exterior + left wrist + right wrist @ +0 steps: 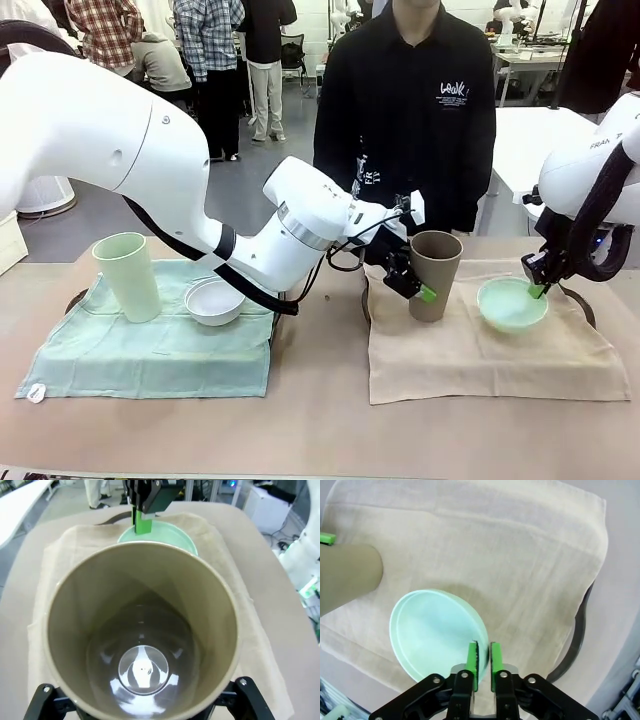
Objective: Set up a tray with a mat and arrange the tableware.
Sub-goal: Place the Picnic Bowl and Reusable plastic cup back onto the Handle tray in front of the human's position.
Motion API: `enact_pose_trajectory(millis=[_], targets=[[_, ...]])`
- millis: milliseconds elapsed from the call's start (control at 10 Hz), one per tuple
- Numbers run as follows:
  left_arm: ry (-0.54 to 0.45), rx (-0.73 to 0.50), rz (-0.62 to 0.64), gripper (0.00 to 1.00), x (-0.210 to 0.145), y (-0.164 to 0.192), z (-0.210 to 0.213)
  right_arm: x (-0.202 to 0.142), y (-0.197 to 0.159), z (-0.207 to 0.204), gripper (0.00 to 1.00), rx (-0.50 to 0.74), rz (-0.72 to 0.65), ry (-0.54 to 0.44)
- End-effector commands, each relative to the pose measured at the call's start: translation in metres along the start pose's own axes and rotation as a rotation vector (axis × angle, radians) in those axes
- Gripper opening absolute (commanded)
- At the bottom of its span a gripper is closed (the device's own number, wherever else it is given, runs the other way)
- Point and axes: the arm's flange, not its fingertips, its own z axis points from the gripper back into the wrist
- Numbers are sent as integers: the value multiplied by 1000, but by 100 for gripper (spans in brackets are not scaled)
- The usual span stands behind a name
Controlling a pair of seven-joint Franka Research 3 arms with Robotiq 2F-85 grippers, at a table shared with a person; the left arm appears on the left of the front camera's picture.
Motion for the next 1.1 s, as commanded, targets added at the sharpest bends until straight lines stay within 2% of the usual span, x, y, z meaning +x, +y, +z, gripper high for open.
enact_pose_trajectory(millis=[0, 100, 200, 300, 600, 800, 900, 1000], targets=[[-32, -3, 1, 100, -3, -2, 7, 6, -7, 0, 71, 29, 20, -25], [-30, 0, 8, 100, -3, -2, 9, 6, -6, 3, 100, 19, 21, -27], [-16, 12, 30, 100, -3, -3, 12, 4, -5, 7, 91, -3, 11, -20], [12, 31, 63, 100, -5, -1, 16, 1, -1, 16, 100, -47, 12, -24], [91, -3, 222, 100, -17, 4, 33, -16, 16, 53, 100, -130, 54, -92], [136, -35, 316, 100, -17, -1, 58, -31, 19, 76, 100, -161, 46, -100], [193, -23, 353, 100, -8, -9, 76, -38, 20, 86, 100, -161, 29, -89], [297, 19, 430, 100, 6, -19, 100, -46, 24, 97, 100, -144, 22, -76]])
